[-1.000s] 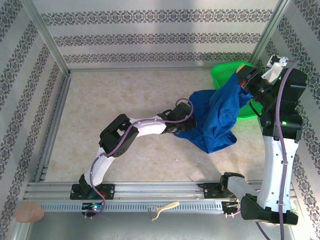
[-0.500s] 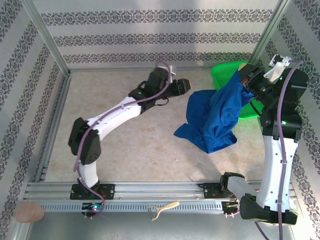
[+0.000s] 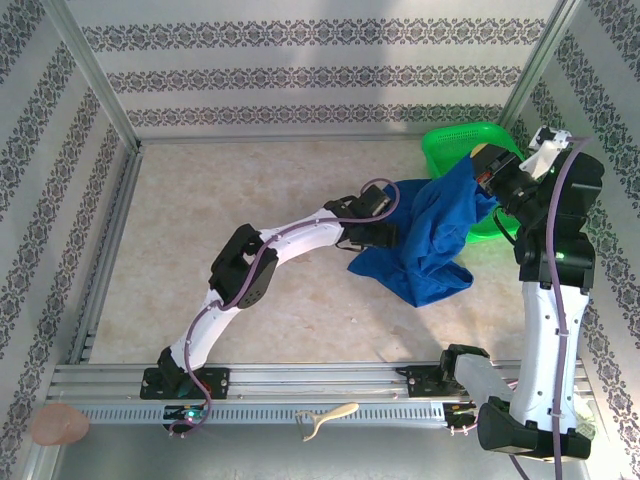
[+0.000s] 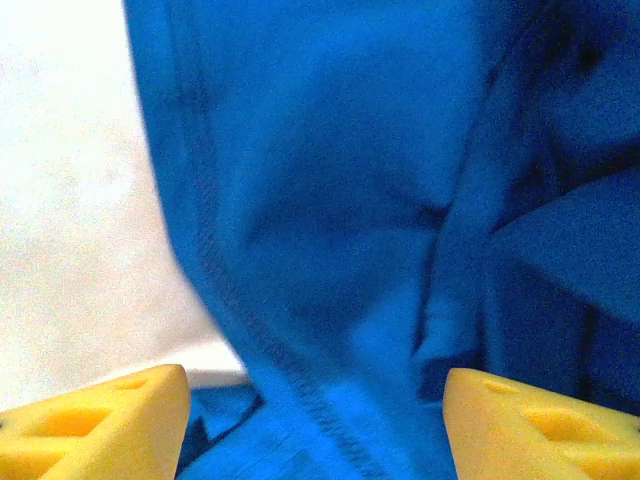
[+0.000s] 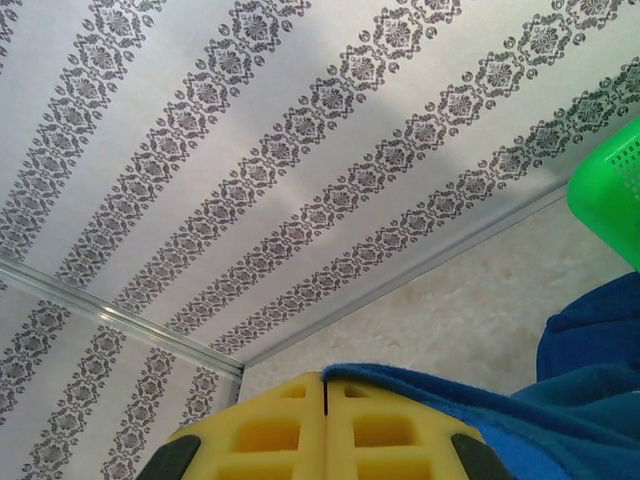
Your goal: Fold the inside-out t-shirt
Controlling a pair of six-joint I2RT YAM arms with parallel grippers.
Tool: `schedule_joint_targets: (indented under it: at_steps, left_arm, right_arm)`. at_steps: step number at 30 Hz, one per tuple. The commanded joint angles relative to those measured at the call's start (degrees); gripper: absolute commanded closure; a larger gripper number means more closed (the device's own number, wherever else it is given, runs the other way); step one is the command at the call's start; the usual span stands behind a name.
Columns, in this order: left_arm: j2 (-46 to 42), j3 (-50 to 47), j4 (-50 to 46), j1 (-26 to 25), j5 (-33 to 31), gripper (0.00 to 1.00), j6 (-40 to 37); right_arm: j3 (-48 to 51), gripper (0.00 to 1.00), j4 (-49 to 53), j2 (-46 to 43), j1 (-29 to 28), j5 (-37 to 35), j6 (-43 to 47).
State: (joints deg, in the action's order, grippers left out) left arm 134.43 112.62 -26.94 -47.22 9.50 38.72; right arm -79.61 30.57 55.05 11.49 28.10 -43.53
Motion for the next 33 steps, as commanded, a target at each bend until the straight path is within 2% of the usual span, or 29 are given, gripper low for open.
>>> schedule_joint_targets:
  at_steps: [1,13,15,17,20,21,24,27,33]
  left_arm:
    - [1.99,2.52,-4.14,-0.33,-2.71,0.32,-1.48]
    - [7.46,7.5,-6.2,-0.59,-2.55,0.36,-0.56]
    - [7.86,7.86,-5.96,-0.58,-2.53,0.46,-0.68]
    - [8.13,8.13,-5.69,-0.59,-2.49,0.61,-0.75]
    - [7.67,8.66,-5.47,-0.44,-3.08,0.96,-1.34]
    - [7.16,9.05,-5.89,-0.2,-3.58,1.0,-1.82]
    - [3.48,10.42,-7.14,1.72,-4.22,1.0,-3.64]
    - [-3.97,10.82,-8.2,5.25,-3.67,1.0,-5.37]
    - [-22.47,10.06,-8.5,15.18,2.85,1.0,-7.06]
  right_arm:
    - [0.6,1.0,-1.79,-0.78,0.38,0.68,0.2]
    - [0.34,1.0,-1.94,-0.77,0.36,1.05,0.07]
    - [0.25,1.0,-1.91,-0.73,0.3,1.08,0.02]
    - [0.08,1.0,-1.81,-0.84,0.38,1.08,0.03]
    - [-0.18,1.0,-1.59,-0.87,0.38,1.04,0.09]
    - [-0.28,1.0,-1.48,-0.82,0.38,0.89,0.18]
    - [-1.1,1.0,-1.2,-0.72,0.47,0.86,0.03]
    - [-2.15,1.0,-1.21,-0.33,0.64,0.99,-0.25]
    - [-5.37,1.0,-1.27,0.64,1.32,1.17,-0.89]
